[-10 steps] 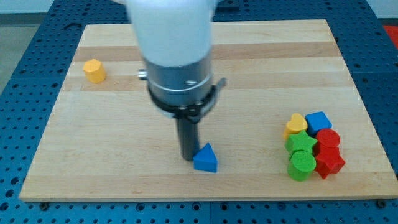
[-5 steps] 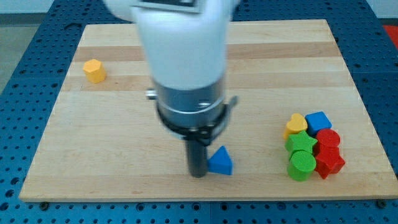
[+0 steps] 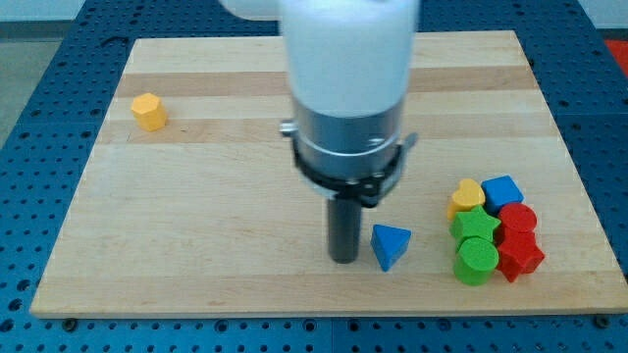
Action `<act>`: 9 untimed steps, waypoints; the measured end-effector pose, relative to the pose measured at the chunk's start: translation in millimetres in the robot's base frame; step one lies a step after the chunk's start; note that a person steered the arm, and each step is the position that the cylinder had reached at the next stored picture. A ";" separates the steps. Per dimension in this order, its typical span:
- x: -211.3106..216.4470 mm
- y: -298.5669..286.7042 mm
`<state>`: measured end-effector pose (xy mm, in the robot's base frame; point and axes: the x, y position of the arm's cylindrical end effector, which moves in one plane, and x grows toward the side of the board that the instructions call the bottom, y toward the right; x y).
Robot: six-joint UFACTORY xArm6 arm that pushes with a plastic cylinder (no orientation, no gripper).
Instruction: Move the blue triangle closer to the group of blocks
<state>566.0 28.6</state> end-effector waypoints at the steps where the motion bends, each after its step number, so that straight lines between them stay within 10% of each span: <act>1: 0.0 30.2; 9: -18.3 63.1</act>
